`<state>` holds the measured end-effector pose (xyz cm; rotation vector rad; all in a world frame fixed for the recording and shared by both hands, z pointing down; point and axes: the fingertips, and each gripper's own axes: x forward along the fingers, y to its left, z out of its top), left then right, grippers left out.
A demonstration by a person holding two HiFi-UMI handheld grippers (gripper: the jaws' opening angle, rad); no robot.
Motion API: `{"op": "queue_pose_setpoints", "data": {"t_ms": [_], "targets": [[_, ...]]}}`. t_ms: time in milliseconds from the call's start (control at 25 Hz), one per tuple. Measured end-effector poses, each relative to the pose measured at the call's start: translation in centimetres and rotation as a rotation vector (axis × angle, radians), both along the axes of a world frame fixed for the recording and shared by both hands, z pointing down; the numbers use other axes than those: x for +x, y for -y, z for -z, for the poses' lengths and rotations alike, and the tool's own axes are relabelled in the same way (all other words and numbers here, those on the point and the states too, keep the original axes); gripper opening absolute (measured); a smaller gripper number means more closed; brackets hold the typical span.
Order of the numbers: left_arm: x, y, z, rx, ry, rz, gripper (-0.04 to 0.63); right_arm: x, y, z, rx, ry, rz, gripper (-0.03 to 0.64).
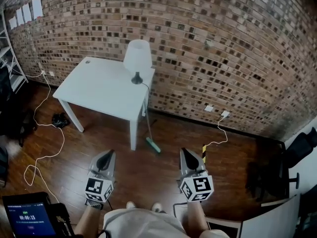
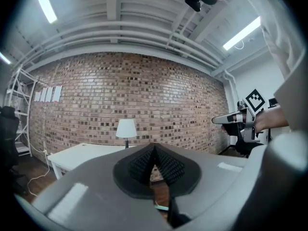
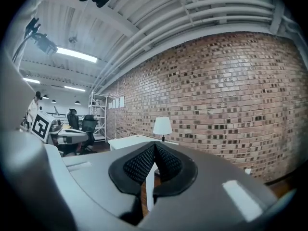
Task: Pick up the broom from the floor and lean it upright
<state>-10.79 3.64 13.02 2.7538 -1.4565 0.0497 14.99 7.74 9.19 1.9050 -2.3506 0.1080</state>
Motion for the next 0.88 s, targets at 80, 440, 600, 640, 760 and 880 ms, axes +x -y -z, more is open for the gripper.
{"op": "queue_pose_setpoints", "data": {"t_ms": [80,440,600,640,760,880], "targets": [[1.2,-1.1,0.5,0.008,0.009,0.006,0.0,0.8,-1.1,0.5,0.011,-0.025,0.011,0.012],[5.8,-5.3,2.6,0.035,0.018,0.031,0.0,4.4,-4.6,2.0,0.023,-0.096,0.067,0.012],[5.4,-5.9,2.7,0.032,0.017,0.034,0.0,4.5,-5.0,1.3,0.007,-0.059,0.044,0.013],[5.2,-6.0,2.7,0.031,0.017,0.035,0.0,4.3,-5.2,1.4,0.004,-0.05,0.044,0.013],[4.5,-6.4,2.9,0.032,0.028,0.023,0.0,3.3,-6.0,2.2,0.024,-0.022,0.047,0.012],[3.7,-7.4,2.9,0.032,0.057,-0.005,0.0,2.2,-7.2,3.0,0.045,0.007,0.039,0.012]]}}
